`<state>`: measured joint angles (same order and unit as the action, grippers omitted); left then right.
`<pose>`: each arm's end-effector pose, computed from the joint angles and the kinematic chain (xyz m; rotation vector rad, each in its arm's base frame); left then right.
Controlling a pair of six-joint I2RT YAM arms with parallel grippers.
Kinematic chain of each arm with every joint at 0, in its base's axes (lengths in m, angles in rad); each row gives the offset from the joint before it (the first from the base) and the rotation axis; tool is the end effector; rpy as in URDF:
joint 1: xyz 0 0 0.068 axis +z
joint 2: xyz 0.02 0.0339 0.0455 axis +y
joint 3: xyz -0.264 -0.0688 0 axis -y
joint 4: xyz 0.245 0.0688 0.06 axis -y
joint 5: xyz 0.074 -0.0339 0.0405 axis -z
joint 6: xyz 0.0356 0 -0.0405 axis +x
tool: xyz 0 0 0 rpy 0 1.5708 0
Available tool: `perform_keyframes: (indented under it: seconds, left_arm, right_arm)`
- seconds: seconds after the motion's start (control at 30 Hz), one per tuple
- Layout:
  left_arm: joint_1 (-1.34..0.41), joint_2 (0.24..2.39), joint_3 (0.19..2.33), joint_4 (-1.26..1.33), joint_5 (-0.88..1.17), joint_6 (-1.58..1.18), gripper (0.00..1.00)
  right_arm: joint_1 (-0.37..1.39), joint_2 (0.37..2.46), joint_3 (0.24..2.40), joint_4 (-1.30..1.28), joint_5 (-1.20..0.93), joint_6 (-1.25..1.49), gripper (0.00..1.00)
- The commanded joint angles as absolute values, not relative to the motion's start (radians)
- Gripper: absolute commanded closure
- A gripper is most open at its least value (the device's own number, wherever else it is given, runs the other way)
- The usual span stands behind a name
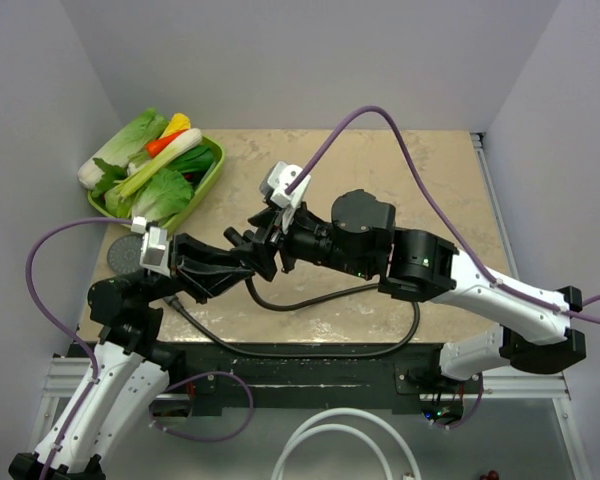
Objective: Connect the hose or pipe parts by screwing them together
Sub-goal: Install the adaptor on the pipeline.
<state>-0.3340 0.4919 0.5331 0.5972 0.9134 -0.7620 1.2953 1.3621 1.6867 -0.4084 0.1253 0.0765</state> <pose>0.0914 -0.0615 0.3653 0.6992 1.1165 -1.3712 0.0824 0.2753 0.4976 -0.9123 1.4821 0.9276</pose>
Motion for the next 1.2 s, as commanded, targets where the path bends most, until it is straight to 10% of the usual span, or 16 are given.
perform_keyframes:
  seconds: [0.0,0.13,0.4,1.17]
  left_arm:
    - [-0.33,0.476,0.548,0.635,0.905,-0.744,1.0]
    - [-0.33,0.476,0.54,0.667,0.922,-0.758,1.0]
    - [-0.331,0.486,0.492,0.871,1.032,-0.905,1.0]
    - [-0.331,0.531,0.44,1.097,1.042,-1.118,1.0]
  right_arm:
    - [1.298,1.305,1.821,-0.408,0.161,0.017,0.37]
    - [1.293,1.33,1.885,-0.44,0.181,-0.044,0.39]
    - [1.125,1.431,2.015,-0.495,-0.133,-0.167,1.0]
    - [0.894,1.661,2.157,-0.577,-1.094,-0.161,1.0]
